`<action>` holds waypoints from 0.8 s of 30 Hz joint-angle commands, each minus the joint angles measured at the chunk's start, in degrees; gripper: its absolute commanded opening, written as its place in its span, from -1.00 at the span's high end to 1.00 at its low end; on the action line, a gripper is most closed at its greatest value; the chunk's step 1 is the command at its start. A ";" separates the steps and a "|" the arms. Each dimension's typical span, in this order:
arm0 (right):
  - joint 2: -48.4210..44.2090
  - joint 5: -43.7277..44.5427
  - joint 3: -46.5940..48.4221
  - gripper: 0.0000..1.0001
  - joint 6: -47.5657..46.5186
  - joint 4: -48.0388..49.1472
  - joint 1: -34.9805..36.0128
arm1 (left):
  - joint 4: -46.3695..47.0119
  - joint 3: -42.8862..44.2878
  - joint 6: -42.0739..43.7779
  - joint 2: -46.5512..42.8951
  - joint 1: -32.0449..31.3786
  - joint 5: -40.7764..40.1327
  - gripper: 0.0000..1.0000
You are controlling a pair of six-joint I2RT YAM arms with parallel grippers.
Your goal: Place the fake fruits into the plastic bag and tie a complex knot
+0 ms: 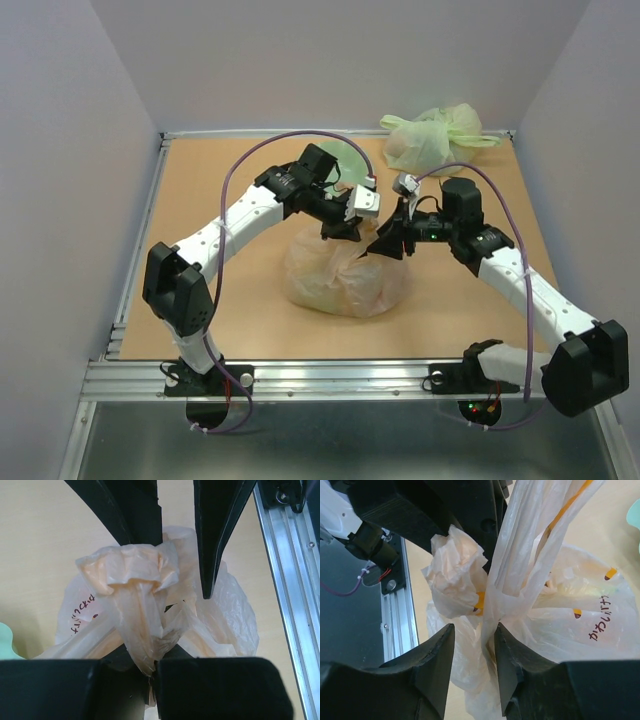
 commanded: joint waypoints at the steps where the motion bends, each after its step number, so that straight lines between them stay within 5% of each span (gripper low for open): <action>1: 1.59 0.24 1.59 0.18 -0.47 3.15 0.78 | 0.25 3.04 -0.81 0.44 -0.27 0.71 0.68; 9: 2.82 2.70 2.56 0.44 1.29 4.47 1.04 | 0.33 3.31 -1.86 0.44 -1.50 -0.09 0.61; 14: 2.73 4.02 2.48 0.99 1.73 4.74 1.05 | 0.42 3.13 -2.74 -0.70 -1.76 -0.35 0.42; 21: 1.68 3.68 1.42 0.99 1.64 4.82 1.13 | 0.06 0.15 -4.76 -6.94 1.57 -0.08 0.04; 24: 1.59 2.89 1.16 0.99 1.55 4.73 0.96 | 1.12 -1.08 -5.55 -9.84 2.28 -0.43 0.08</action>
